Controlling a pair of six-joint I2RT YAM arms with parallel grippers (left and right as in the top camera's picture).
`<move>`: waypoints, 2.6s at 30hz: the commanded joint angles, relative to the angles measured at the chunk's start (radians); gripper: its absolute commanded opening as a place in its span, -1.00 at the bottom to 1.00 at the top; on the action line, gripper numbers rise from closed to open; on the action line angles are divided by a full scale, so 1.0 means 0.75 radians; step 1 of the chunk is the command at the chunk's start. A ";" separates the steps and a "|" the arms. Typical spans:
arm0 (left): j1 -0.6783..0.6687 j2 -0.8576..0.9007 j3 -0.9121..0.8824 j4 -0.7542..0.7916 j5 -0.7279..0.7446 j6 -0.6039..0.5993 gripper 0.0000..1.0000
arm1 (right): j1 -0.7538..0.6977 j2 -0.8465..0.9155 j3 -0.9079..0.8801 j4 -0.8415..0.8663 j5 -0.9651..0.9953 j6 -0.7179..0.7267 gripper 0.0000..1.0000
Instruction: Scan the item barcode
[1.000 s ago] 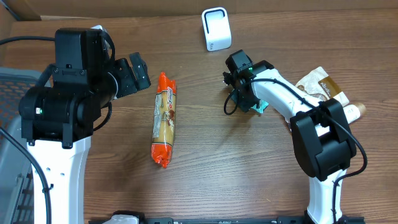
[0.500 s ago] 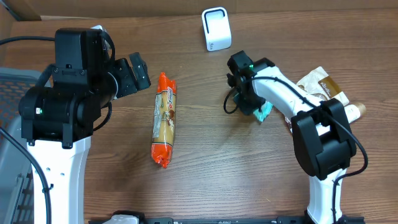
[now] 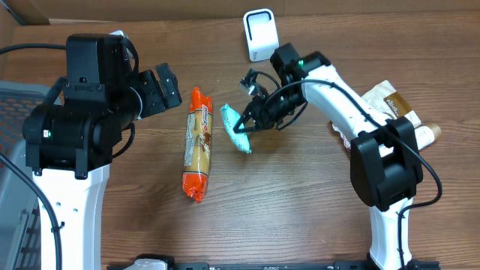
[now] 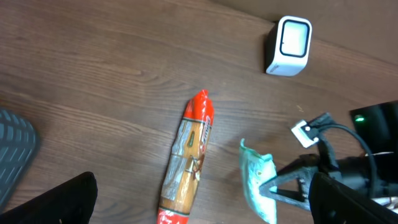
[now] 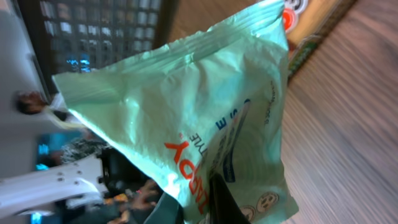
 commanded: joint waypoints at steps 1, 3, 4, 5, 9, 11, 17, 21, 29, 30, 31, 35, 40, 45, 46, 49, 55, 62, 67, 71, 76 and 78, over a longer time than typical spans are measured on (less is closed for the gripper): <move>0.005 0.002 0.021 0.003 -0.007 -0.009 0.99 | 0.007 -0.011 -0.202 0.171 -0.172 0.172 -0.93; 0.005 0.002 0.021 0.003 -0.007 -0.009 0.99 | 0.006 -0.011 -0.298 0.295 -0.067 0.281 -0.93; 0.005 0.002 0.021 0.003 -0.007 -0.009 0.99 | 0.006 -0.011 -0.330 0.334 0.015 0.326 -0.93; 0.005 0.002 0.021 0.003 -0.007 -0.009 0.99 | 0.006 -0.011 -0.350 0.356 0.094 0.357 -0.93; 0.005 0.002 0.021 0.003 -0.007 -0.009 0.99 | 0.004 -0.011 -0.358 0.345 0.413 0.399 -0.93; 0.005 0.002 0.021 0.003 -0.007 -0.009 0.99 | 0.003 -0.011 -0.358 0.341 0.530 0.429 -0.92; 0.005 0.002 0.021 0.003 -0.007 -0.009 0.99 | 0.004 -0.011 -0.358 0.291 0.812 0.445 -0.76; 0.005 0.002 0.021 0.003 -0.007 -0.009 0.99 | 0.003 -0.011 -0.357 0.264 0.912 0.444 -0.63; 0.005 0.002 0.021 0.003 -0.007 -0.009 0.99 | 0.004 -0.011 -0.240 0.106 0.969 0.386 -0.64; 0.005 0.002 0.021 0.003 -0.007 -0.009 0.99 | 0.004 -0.011 -0.206 0.065 0.969 0.369 -0.71; 0.005 0.002 0.021 0.003 -0.007 -0.009 0.99 | 0.004 -0.011 -0.185 0.041 0.969 0.363 -0.77; 0.005 0.002 0.021 0.003 -0.007 -0.009 0.99 | 0.007 -0.011 -0.089 -0.080 0.783 0.259 -0.93; 0.005 0.002 0.021 0.003 -0.007 -0.009 0.99 | 0.018 -0.011 -0.073 -0.138 0.257 0.079 -0.93; 0.005 0.002 0.021 0.003 -0.007 -0.009 0.99 | 0.095 -0.011 -0.161 0.011 0.034 0.044 -0.93; 0.005 0.002 0.021 0.003 -0.007 -0.009 0.99 | 0.126 -0.007 -0.221 0.124 0.036 0.122 -0.93; 0.005 0.002 0.021 0.003 -0.007 -0.009 0.99 | 0.164 -0.006 -0.281 0.247 0.161 0.251 -0.92; 0.005 0.002 0.021 0.003 -0.007 -0.009 0.99 | 0.184 -0.006 -0.282 0.246 0.571 0.386 -0.52; 0.005 0.002 0.021 0.003 -0.007 -0.009 0.99 | 0.167 -0.006 -0.282 0.180 0.865 0.409 -0.32; 0.005 0.002 0.021 0.003 -0.007 -0.009 0.99 | 0.133 -0.006 -0.268 0.119 1.128 0.408 -0.31; 0.005 0.002 0.021 0.003 -0.007 -0.009 0.99 | 0.080 -0.006 -0.194 0.057 1.177 0.399 -0.28; 0.005 0.002 0.021 0.003 -0.007 -0.009 0.99 | 0.035 -0.006 0.028 -0.151 0.987 0.288 -0.59; 0.005 0.002 0.021 0.003 -0.007 -0.009 0.99 | 0.052 -0.006 0.083 -0.220 0.872 0.283 -0.81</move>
